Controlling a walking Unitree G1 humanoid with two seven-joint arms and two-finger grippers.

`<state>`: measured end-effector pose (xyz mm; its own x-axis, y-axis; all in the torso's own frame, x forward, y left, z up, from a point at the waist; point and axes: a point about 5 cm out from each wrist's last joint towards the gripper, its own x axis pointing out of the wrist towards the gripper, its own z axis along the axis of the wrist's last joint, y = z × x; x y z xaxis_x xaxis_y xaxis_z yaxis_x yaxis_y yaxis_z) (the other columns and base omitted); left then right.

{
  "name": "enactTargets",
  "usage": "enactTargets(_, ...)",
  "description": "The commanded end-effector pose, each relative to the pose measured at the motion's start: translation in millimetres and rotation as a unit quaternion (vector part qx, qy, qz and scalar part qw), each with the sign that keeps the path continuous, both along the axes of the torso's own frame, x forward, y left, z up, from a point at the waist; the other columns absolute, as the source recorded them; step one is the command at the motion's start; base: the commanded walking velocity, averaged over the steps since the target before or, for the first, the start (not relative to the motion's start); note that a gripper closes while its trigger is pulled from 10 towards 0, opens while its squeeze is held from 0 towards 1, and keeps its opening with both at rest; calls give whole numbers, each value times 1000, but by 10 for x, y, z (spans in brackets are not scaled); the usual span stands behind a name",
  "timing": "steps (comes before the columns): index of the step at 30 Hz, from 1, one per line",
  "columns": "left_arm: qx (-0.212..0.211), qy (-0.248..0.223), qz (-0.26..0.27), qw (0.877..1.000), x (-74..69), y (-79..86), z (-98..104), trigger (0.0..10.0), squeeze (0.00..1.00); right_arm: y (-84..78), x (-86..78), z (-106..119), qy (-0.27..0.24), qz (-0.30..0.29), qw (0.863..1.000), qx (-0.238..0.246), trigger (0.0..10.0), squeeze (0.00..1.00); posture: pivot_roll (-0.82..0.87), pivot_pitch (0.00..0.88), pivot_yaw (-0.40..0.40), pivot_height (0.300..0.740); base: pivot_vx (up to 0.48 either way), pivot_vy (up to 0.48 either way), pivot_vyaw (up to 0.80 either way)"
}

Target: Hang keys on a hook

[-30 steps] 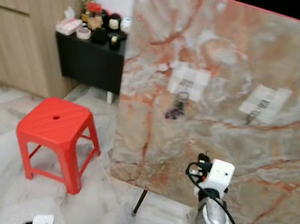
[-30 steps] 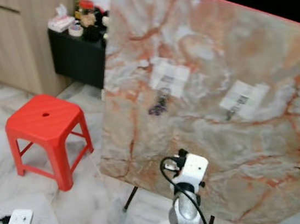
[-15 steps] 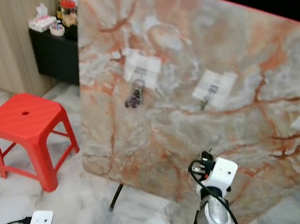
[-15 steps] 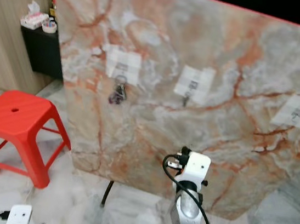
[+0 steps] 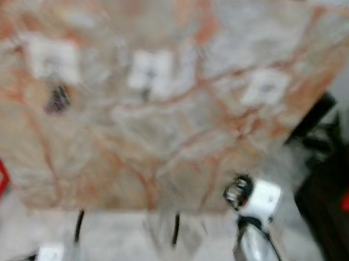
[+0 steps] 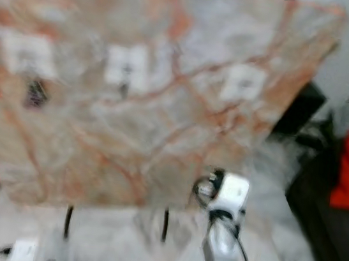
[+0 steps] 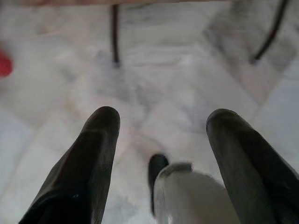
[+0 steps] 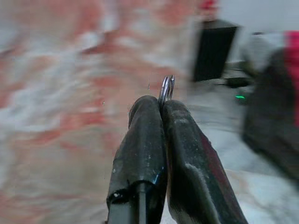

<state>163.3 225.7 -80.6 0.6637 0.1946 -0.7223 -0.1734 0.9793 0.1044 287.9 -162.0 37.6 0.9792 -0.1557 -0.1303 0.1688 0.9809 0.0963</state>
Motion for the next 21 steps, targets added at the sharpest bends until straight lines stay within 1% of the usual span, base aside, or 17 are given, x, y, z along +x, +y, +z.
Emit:
enactTargets(1, 10, 15, 3, 1000, -69, 99, -12, 10000, 0, 57, 22, 32, -9, 2, 1000, 5, 10000, 0, 39, 0, -96, 740, 0, 0, 0)
enactTargets(9, 9, 18, 3, 1000, -76, 95, -17, 10000, 0, -16, 66, 83, -20, -16, 1000, -7, 10000, 0, 33, 0, -88, 740, 0, 0, 0)
enactTargets(13, 11, 22, 0, 1000, -88, 103, -21, 10000, 0, -76, 114, 163, -36, -35, 999, -16, 10000, 0, 30, 0, -84, 740, 0, 0, 0)
enactTargets(21, 14, 27, 2, 1000, -123, 130, -29, 10000, 0, -137, 185, 281, -64, -49, 996, -27, 10000, 0, 31, 0, -77, 740, 0, 0, 0)
